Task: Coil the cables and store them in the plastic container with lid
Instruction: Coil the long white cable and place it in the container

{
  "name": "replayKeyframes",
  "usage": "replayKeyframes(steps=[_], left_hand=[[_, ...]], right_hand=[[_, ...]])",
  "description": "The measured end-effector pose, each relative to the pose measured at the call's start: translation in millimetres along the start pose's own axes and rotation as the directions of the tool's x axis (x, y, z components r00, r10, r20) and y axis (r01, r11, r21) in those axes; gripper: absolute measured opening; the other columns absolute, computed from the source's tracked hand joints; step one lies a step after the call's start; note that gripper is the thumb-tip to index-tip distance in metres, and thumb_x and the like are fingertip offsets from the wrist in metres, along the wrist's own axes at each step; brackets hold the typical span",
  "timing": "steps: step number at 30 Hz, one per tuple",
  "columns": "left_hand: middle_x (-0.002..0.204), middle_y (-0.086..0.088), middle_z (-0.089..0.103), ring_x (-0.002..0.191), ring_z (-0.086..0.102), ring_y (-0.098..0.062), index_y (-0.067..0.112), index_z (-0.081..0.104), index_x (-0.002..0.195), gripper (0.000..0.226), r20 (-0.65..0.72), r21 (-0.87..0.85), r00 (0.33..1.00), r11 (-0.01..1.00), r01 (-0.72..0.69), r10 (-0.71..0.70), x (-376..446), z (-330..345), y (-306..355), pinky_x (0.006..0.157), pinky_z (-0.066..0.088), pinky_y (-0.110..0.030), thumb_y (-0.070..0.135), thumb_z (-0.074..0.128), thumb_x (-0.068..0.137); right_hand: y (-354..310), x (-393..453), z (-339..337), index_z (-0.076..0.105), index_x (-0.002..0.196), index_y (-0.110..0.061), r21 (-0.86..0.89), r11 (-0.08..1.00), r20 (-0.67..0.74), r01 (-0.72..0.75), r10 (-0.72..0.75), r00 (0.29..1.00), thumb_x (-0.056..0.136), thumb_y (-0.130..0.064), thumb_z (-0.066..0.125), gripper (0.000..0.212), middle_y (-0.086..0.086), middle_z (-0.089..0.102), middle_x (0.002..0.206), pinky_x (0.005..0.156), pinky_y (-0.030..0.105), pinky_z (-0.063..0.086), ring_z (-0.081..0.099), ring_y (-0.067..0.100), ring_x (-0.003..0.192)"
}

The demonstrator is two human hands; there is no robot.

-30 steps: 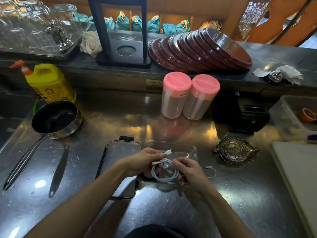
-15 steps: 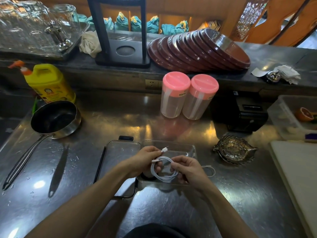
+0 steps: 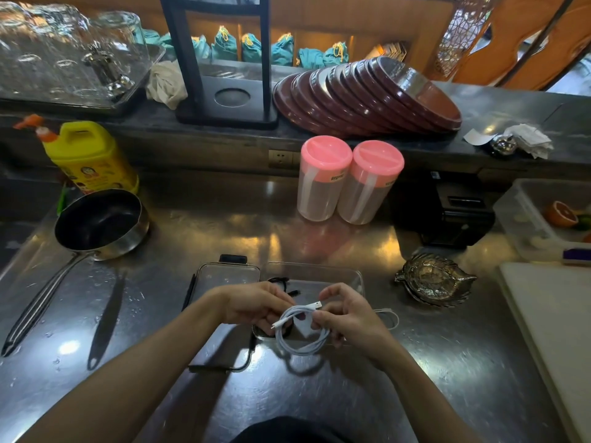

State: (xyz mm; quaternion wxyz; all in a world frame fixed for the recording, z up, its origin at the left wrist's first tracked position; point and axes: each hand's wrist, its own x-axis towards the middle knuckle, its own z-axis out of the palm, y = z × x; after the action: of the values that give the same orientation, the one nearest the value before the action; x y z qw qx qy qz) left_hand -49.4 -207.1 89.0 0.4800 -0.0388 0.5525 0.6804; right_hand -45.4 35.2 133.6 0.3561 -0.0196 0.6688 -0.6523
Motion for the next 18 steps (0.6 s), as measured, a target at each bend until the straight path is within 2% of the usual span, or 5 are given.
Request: replayKeyframes(steps=[5, 8, 11, 15, 18], left_hand=[[0.088, -0.007, 0.068, 0.073, 0.060, -0.015, 0.011, 0.078, 0.108, 0.021, 0.069, 0.196, 0.995, 0.979, 0.053, -0.067, 1.3, -6.7, 0.0, 0.067, 0.046, -0.026, 0.025, 0.070, 0.093], [0.087, -0.011, 0.063, 0.073, 0.053, -0.020, 0.011, 0.079, 0.104, 0.025, 0.039, 0.223, 0.996, 0.972, 0.069, -0.080, 4.7, -9.2, 1.3, 0.067, 0.039, -0.030, 0.030, 0.075, 0.089], [0.085, -0.010, 0.062, 0.073, 0.054, -0.018, 0.008, 0.078, 0.098, 0.029, -0.042, 0.196, 0.999, 0.980, 0.035, -0.028, 2.6, -13.9, 1.5, 0.068, 0.041, -0.029, 0.034, 0.078, 0.085], [0.087, -0.006, 0.072, 0.077, 0.064, -0.014, 0.003, 0.077, 0.102, 0.019, 0.025, 0.217, 0.999, 0.976, -0.026, 0.021, -6.1, -19.1, 2.6, 0.076, 0.050, -0.027, 0.018, 0.068, 0.095], [0.083, -0.003, 0.073, 0.074, 0.068, -0.011, 0.007, 0.078, 0.099, 0.021, -0.004, 0.114, 0.994, 0.987, -0.111, 0.112, -9.6, -12.2, 2.8, 0.070, 0.055, -0.022, 0.008, 0.057, 0.101]], right_hand=[[-8.3, -7.5, 5.9, 0.058, 0.112, -0.003, -0.032, 0.999, 0.079, 0.012, -0.010, 0.997, 0.092, -0.004, 0.072, 0.025, 0.015, 0.072, 0.079, 0.044, 0.026, 0.048, 0.058, 0.015, 0.051], [-6.5, -4.8, 7.6, 0.062, 0.106, -0.002, -0.055, 0.998, 0.034, 0.016, -0.014, 0.999, 0.093, -0.006, 0.072, 0.017, 0.018, 0.070, 0.080, 0.044, 0.026, 0.046, 0.055, 0.014, 0.050], [-4.2, -1.9, 8.7, 0.068, 0.099, -0.002, -0.068, 0.997, -0.009, 0.030, -0.031, 0.999, 0.093, -0.006, 0.072, 0.009, 0.018, 0.069, 0.079, 0.043, 0.026, 0.045, 0.051, 0.013, 0.048], [-1.8, 1.0, 8.6, 0.071, 0.095, -0.004, -0.061, 0.997, -0.050, 0.047, -0.050, 0.998, 0.094, -0.005, 0.070, 0.002, 0.018, 0.068, 0.080, 0.045, 0.022, 0.047, 0.053, 0.011, 0.049], [1.9, 4.5, 6.0, 0.075, 0.093, -0.010, -0.053, 0.998, -0.041, 0.045, -0.047, 0.998, 0.095, -0.007, 0.069, 0.007, 0.016, 0.069, 0.079, 0.046, 0.021, 0.045, 0.052, 0.010, 0.050]])
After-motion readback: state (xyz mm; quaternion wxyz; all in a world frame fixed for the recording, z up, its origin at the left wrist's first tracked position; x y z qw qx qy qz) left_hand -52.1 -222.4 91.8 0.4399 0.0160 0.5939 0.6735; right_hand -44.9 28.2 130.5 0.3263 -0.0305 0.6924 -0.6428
